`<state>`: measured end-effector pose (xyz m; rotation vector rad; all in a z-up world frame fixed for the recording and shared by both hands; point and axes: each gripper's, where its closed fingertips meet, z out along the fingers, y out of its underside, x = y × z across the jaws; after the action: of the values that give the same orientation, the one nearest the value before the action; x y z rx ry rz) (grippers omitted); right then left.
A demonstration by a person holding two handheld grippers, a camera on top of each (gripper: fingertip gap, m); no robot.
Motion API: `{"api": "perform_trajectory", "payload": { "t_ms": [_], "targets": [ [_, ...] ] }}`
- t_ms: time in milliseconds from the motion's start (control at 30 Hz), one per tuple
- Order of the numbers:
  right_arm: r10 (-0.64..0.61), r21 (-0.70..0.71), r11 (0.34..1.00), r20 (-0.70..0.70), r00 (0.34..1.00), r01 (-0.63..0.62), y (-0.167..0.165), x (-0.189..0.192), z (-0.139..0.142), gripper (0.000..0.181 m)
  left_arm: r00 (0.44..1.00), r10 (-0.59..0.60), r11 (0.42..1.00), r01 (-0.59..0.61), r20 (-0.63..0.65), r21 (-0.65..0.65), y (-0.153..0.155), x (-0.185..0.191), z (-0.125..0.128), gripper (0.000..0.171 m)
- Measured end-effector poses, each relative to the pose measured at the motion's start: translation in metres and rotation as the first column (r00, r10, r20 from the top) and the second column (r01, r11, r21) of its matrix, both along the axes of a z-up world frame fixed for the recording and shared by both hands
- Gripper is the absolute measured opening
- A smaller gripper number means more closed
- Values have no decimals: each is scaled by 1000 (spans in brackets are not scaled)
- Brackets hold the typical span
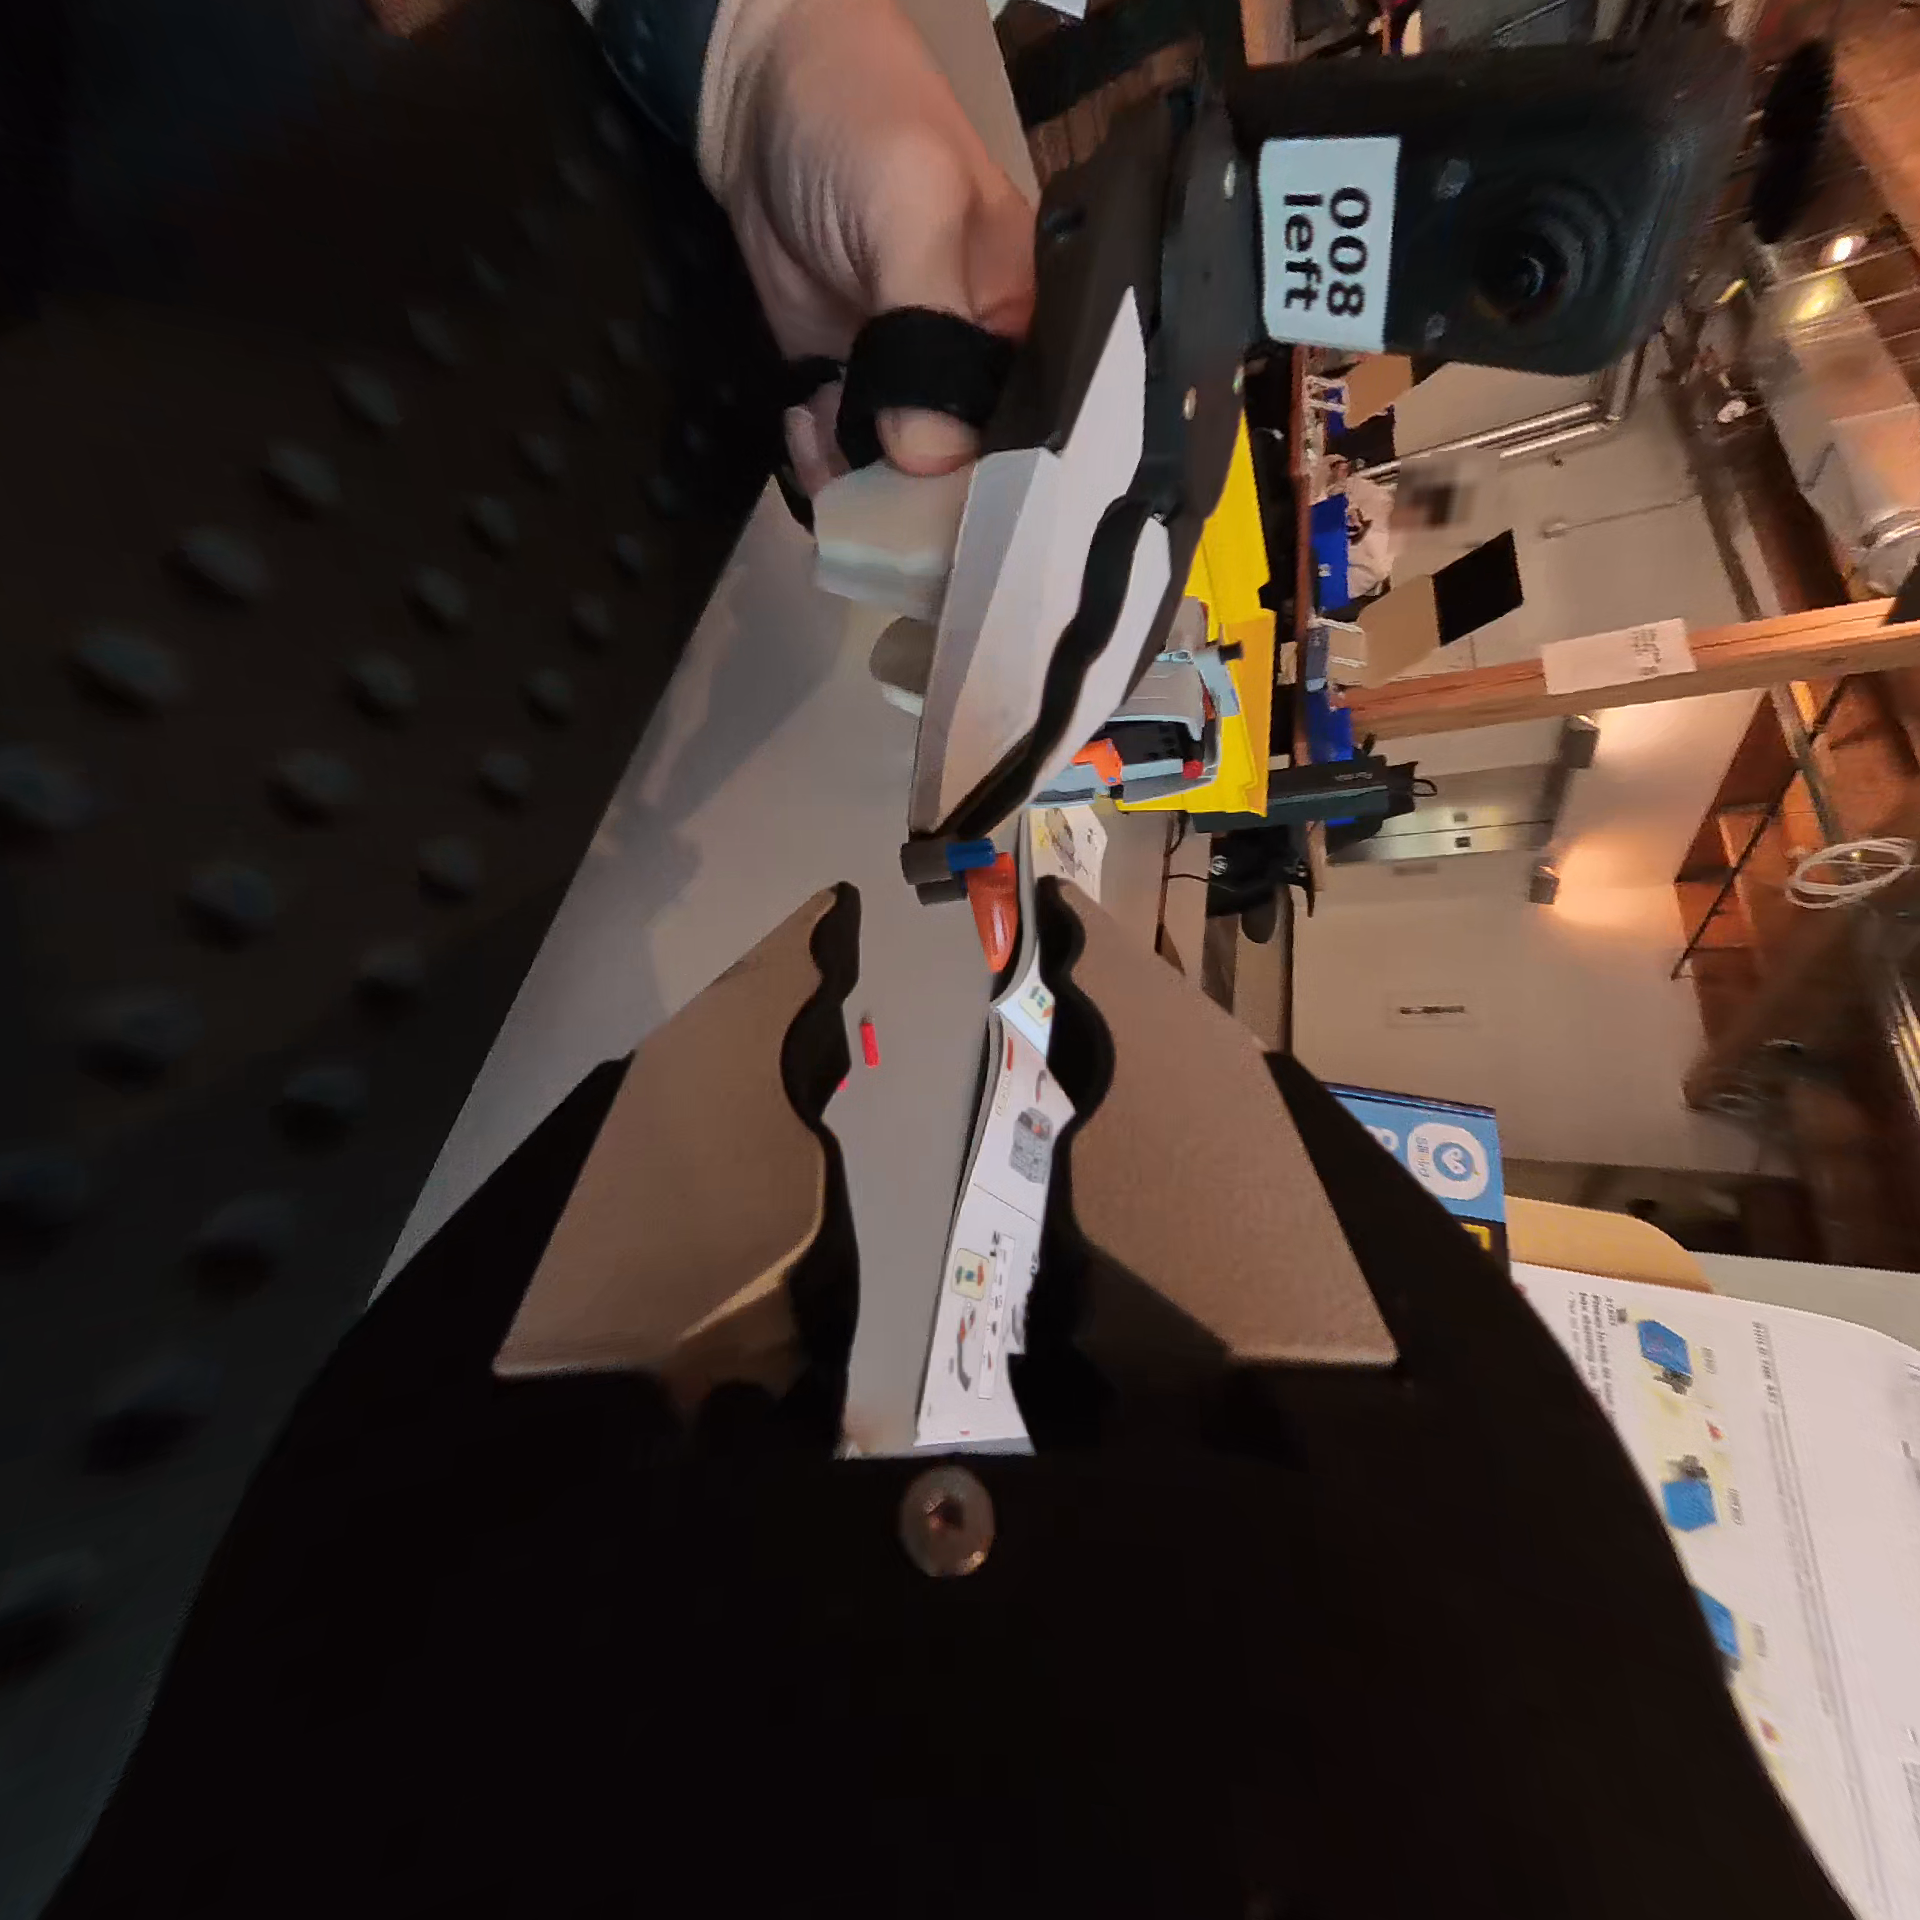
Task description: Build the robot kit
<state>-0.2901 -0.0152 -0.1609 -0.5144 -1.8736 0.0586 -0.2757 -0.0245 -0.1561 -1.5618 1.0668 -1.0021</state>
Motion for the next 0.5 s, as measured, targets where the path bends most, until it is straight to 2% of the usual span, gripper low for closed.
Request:
{"api": "perform_trajectory", "payload": {
  "t_ms": [100,167,500],
  "targets": [
    [18,14,1000,-20,1000,-17,-5,-4,2,29,1000,-7,999,8,22,-32,0,-1,1,6],
    [4,31,1000,-6,1000,-4,-3,-5,1,19,1000,-11,998,12,25,-58,1,-1,0,6],
    [-18,-17,1000,2,1000,18,0,-7,1,18,999,-22,997,25,32,-75,-1,-2,0,6]
  ]
}}
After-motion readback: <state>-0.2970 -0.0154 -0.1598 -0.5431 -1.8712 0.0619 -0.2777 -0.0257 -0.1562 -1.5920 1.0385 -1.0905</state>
